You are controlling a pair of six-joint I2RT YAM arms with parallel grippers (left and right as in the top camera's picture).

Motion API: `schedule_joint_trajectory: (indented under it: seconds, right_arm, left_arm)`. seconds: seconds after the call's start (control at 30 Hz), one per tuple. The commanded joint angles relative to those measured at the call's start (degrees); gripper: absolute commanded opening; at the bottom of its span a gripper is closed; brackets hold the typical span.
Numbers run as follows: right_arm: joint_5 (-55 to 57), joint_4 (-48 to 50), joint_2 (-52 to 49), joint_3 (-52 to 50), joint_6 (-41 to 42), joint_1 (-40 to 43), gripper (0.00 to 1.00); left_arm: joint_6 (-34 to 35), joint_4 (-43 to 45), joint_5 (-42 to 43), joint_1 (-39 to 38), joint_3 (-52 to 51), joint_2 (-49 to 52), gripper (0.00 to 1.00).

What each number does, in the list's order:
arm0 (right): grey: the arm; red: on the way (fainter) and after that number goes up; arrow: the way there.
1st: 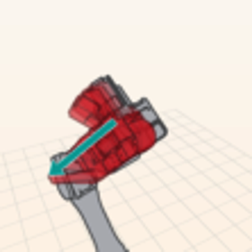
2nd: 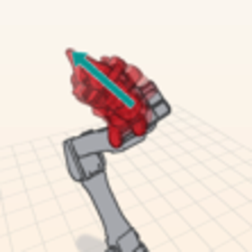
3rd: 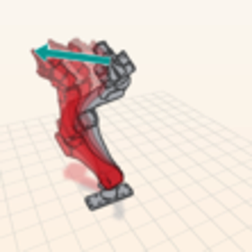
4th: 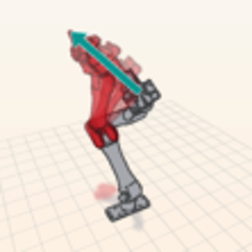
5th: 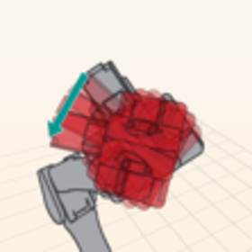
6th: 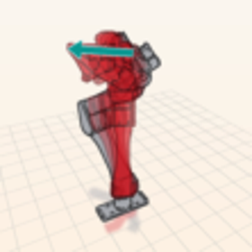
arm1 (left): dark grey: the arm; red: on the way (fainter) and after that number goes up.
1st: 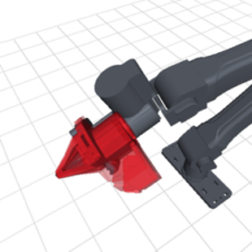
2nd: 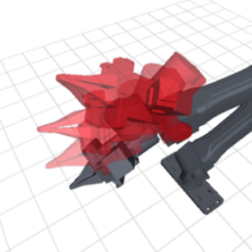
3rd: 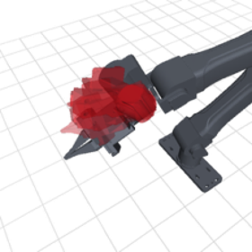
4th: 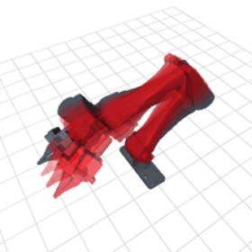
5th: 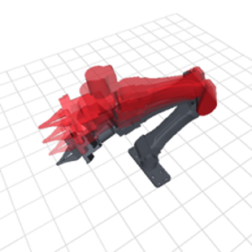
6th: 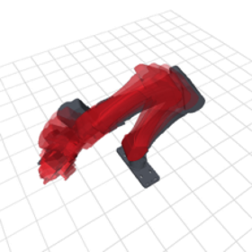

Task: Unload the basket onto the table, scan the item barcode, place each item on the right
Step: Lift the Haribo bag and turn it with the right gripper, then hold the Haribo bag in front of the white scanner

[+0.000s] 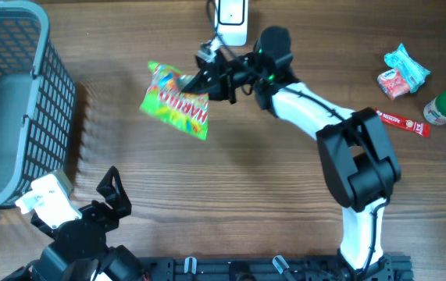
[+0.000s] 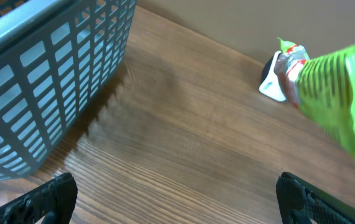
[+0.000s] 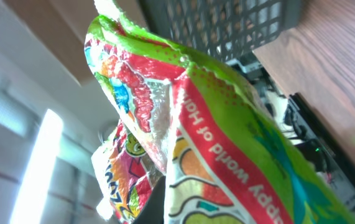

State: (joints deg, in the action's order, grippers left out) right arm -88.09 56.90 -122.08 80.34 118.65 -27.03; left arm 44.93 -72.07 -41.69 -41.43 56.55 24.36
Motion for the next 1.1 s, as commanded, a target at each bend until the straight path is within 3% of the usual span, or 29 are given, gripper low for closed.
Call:
schedule_joint_trajectory:
  seconds: [0.0,0.13,0.2,0.3,0.37,0.43,0.63,0.87,1.07]
  right_arm:
    - [-0.2,0.2,1.4,0.4,0.0,-4.7,0.04]
    - [9.0,-12.1,1.3,-0.2,-3.3,-9.4,0.04]
    - [18.9,-20.4,1.3,-0.2,-10.2,-11.2,0.04]
    - [43.0,-34.3,1.3,-0.2,-27.0,-13.1,0.04]
    - [54.1,-38.4,1.3,-0.2,-35.2,-13.2,0.04]
    - [60.7,-38.8,1.3,-0.2,-38.5,-13.2,0.04]
    - [72.8,-24.6,1.3,-0.2,-57.2,-12.2,0.04]
    - [98.8,-27.9,1.3,-0.2,-56.5,-11.3,0.05]
    - [97.1,-26.0,-0.4,2.8,-52.8,-5.5,0.04]
  left_arm:
    - [0.7,0.0,-0.1,0.3,-0.1,-0.2,1.0]
    - [0.7,0.0,-0.1,0.3,-0.1,-0.2,1.0]
    - [0.7,0.0,-0.1,0.3,-0.1,-0.2,1.0]
    - [0.7,0.0,-0.1,0.3,-0.1,-0.2,1.0]
    - [0.7,0.0,-0.1,0.3,-0.1,-0.2,1.0]
    - [0.7,0.0,-0.1,0.3,-0.1,-0.2,1.0]
    - [0.7,0.0,-0.1,0.3,-0.1,-0.2,1.0]
    - [0.7,0.0,-0.1,0.3,-0.1,-0.2,1.0]
    - [0.7,0.0,-0.1,0.3,-0.1,-0.2,1.0]
